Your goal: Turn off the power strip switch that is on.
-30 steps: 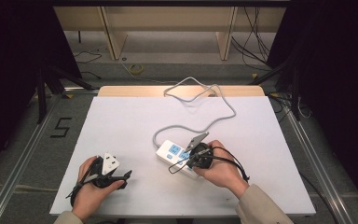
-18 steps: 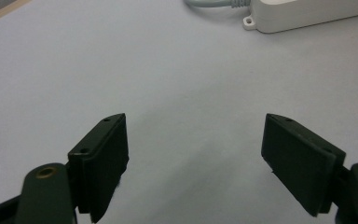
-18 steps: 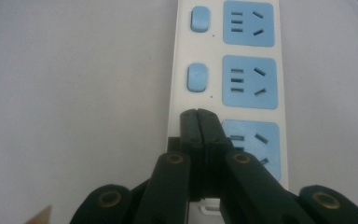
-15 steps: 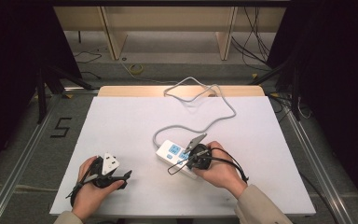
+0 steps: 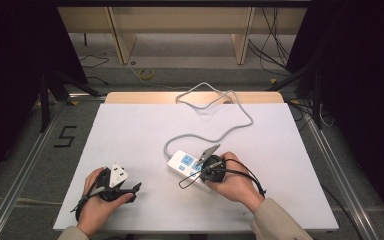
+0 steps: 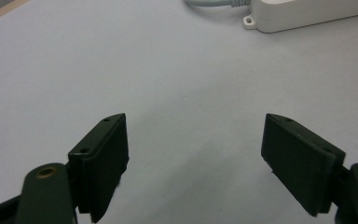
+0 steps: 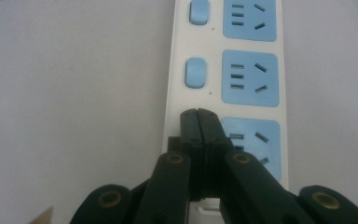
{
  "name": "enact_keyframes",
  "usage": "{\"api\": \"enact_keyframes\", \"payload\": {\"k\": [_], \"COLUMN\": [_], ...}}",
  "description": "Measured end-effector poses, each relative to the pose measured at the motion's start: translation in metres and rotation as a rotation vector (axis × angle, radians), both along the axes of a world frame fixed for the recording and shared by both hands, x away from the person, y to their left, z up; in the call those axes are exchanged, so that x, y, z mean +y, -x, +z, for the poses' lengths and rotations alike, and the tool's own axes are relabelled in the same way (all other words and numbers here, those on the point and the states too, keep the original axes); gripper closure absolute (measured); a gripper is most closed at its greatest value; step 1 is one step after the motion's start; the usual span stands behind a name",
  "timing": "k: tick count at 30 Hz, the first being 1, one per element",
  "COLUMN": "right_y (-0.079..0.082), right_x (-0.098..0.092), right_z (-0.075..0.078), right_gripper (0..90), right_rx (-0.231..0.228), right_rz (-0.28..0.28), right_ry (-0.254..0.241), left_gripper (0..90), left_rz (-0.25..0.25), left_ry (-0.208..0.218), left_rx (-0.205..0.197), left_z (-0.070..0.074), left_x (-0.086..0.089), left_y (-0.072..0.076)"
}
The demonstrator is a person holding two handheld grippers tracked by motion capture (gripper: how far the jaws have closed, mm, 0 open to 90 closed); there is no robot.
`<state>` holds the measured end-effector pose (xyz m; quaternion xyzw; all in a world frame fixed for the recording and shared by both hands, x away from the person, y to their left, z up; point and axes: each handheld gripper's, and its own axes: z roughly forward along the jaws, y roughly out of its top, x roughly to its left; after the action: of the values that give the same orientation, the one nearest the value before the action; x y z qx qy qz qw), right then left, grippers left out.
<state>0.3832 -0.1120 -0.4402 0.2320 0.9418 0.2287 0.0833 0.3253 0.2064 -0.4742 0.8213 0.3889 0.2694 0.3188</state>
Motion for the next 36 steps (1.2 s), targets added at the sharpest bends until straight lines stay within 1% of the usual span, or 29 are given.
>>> {"api": "enact_keyframes", "payload": {"k": [6,12,22,32,36], "right_y": [0.0008,0.0009,0.0027,0.0024,0.002], "right_x": [0.0001,-0.0004,0.0012,0.0001,-0.0015], "right_z": [-0.0004,-0.0006,-0.0019,-0.0018,-0.0023], "right_gripper": [90.0,90.0,90.0,90.0,90.0], "right_rx": [-0.009,-0.005,-0.019,-0.015,-0.012], "right_rz": [0.005,-0.001,-0.002,-0.007,-0.011], "right_ry": [0.009,0.006,0.019,0.009,-0.004], "left_gripper": [22.8,22.8,22.8,22.9,22.9], "left_rz": [0.002,0.001,-0.003,0.001,0.0], "left_ry": [0.002,-0.002,-0.006,-0.002,-0.001], "left_rx": [0.0,-0.001,-0.003,-0.001,-0.003], "left_z": [0.0,0.0,0.0002,0.0,0.0], "left_x": [-0.0002,-0.0005,-0.0011,-0.0005,-0.0006], "left_y": [0.0002,0.0002,0.0003,0.0002,0.0002]}}
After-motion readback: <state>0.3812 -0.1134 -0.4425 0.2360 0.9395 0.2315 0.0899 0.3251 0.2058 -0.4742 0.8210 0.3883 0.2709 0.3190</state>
